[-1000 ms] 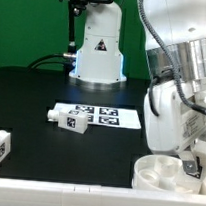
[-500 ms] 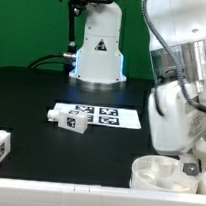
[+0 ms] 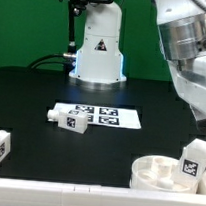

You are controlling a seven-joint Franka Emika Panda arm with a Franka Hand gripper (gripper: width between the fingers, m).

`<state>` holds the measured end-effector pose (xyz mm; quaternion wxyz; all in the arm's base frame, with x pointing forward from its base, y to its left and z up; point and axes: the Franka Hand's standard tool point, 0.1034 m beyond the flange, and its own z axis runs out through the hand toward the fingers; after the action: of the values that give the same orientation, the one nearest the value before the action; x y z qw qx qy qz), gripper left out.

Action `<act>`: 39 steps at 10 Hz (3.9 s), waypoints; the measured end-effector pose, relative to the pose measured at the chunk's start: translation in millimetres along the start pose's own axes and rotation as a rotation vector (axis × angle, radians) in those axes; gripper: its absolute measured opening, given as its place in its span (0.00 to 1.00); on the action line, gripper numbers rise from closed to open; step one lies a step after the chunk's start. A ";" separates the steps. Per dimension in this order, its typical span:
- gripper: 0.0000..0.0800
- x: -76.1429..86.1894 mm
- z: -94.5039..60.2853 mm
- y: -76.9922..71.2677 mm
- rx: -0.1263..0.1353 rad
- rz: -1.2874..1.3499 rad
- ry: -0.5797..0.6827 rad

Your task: Assemble stool

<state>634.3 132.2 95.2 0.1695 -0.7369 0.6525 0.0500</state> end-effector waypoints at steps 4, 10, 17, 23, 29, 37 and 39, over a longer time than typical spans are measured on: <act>0.81 -4.3 -7.1 -6.2 -0.006 -0.545 0.052; 0.81 -9.3 -6.5 -2.0 -0.088 -1.254 0.095; 0.81 12.4 -7.4 -3.7 -0.190 -1.833 0.122; 0.81 15.1 -5.8 -2.7 -0.205 -1.863 0.108; 0.81 13.3 10.0 -3.5 -0.291 -2.057 0.037; 0.56 22.7 25.6 3.8 -0.321 -2.026 0.028; 0.42 29.4 23.5 3.0 -0.314 -1.861 0.058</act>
Offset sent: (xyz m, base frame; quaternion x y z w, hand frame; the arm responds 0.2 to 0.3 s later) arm -0.0020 0.0050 0.0209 0.0426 0.0343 -0.3726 0.9264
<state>639.0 111.6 63.9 0.0238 -0.9771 -0.2081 -0.0365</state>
